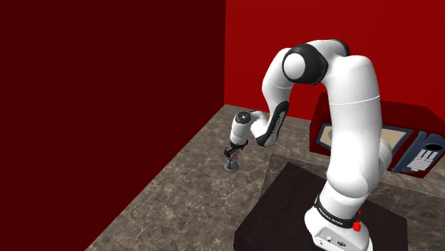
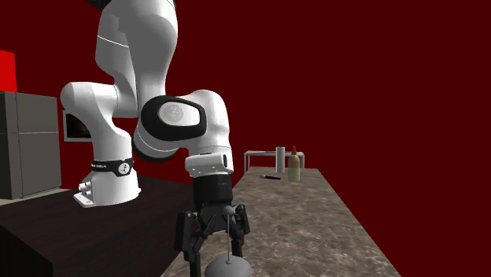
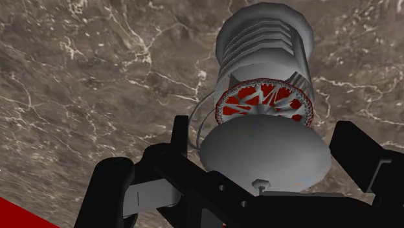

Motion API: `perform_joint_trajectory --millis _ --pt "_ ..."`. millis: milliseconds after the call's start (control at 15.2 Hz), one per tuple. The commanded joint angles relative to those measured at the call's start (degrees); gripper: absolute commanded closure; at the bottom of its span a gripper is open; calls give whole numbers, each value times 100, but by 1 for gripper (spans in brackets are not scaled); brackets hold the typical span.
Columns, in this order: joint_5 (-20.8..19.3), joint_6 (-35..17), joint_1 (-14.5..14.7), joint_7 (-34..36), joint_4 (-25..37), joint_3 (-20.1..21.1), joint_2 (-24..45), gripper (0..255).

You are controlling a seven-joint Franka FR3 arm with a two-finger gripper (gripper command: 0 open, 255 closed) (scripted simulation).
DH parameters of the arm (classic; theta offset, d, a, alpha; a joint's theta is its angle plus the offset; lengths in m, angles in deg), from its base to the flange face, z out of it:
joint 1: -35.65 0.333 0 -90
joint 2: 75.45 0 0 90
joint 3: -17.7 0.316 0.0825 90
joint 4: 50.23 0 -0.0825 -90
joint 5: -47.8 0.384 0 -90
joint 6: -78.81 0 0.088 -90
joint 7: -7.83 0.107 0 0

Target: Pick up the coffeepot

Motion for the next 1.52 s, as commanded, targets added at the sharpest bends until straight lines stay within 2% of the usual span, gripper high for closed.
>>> perform_joint_trajectory --millis 0,132,198,792,1452 --pt "-349 -53 104 393 126 -115 199 0" --pt "-438 -68 122 493 165 -136 253 0" --pt "-408 -59 121 467 161 -124 245 255" --pt "-438 -68 122 492 165 -135 253 255" --pt "1087 268 -321 -1152 -430 391 -671 255"
